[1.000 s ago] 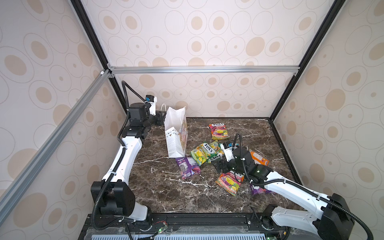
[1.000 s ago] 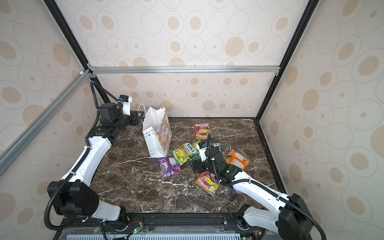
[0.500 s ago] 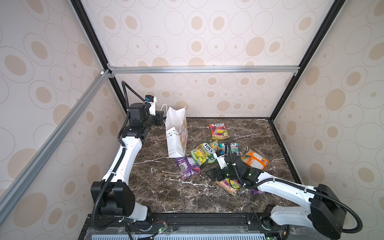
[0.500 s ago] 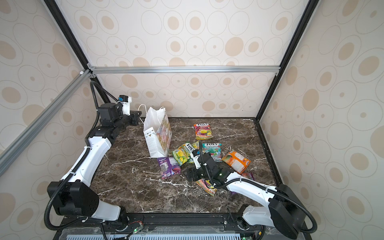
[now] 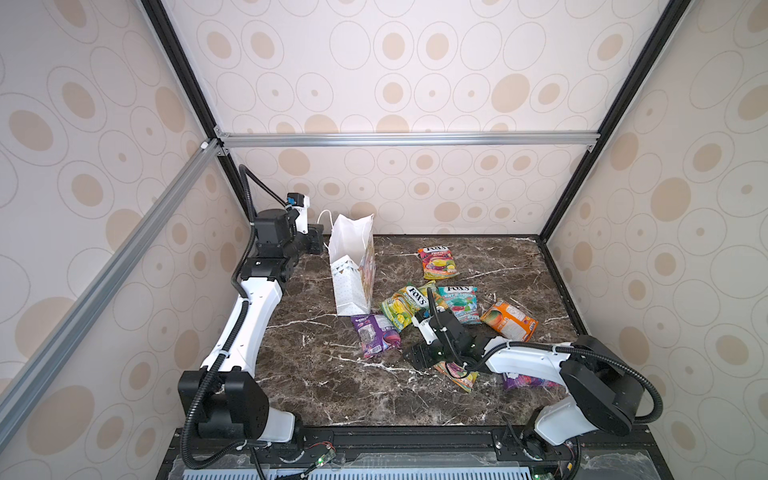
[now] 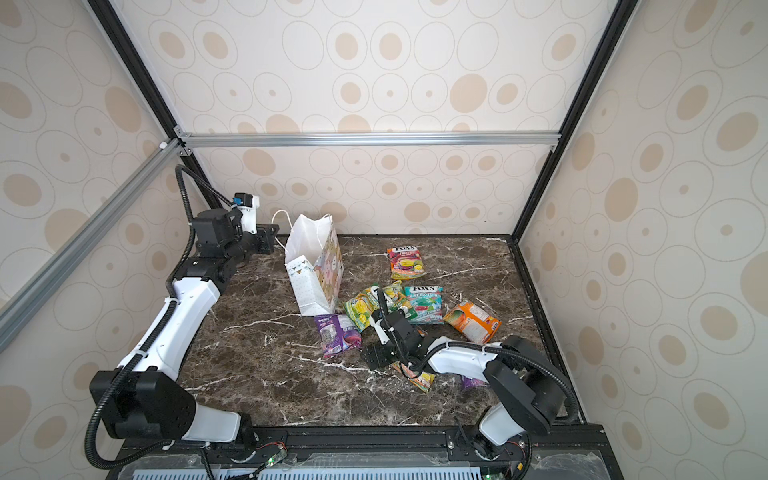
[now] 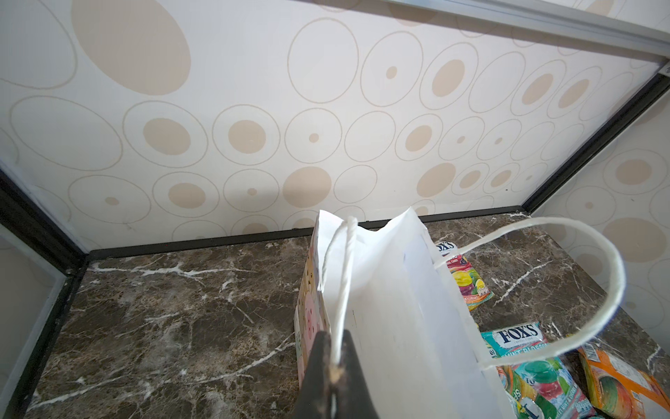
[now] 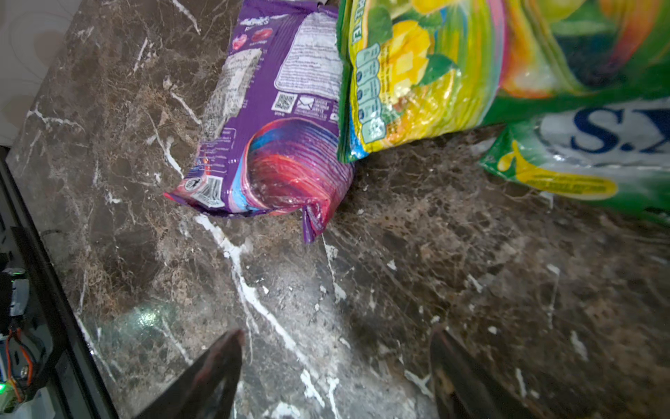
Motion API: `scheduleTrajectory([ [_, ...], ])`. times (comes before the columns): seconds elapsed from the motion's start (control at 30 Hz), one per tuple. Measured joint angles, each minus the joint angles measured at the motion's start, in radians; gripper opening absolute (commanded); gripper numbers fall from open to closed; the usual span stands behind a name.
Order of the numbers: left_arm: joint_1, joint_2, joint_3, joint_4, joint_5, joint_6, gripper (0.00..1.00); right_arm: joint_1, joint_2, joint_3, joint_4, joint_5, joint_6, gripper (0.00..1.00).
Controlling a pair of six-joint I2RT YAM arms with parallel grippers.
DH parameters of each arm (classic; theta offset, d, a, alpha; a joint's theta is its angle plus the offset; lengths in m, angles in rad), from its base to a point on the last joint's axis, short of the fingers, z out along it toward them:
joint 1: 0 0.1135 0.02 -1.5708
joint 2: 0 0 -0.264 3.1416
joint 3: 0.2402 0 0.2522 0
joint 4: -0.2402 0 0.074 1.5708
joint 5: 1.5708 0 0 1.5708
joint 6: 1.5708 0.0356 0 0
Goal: Place the snacks into the paper bag
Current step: 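Grasp the bag handle with the left gripper while the right grasps the purple packet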
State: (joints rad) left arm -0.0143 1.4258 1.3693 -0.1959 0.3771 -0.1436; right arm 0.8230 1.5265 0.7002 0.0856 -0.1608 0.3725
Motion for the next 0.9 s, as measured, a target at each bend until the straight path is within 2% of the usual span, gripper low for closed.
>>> scheduleTrajectory([
  [0.37,0.007,-0.006,-0.011,0.0,-0.002,0.003,0.02,0.031,0.121,0.115,-0.011,0.057,-0.084,0.74],
  [0.9,0.01,-0.008,-0.019,0.008,-0.001,0.003,0.02,0.034,0.213,0.162,0.017,0.087,-0.074,0.57],
])
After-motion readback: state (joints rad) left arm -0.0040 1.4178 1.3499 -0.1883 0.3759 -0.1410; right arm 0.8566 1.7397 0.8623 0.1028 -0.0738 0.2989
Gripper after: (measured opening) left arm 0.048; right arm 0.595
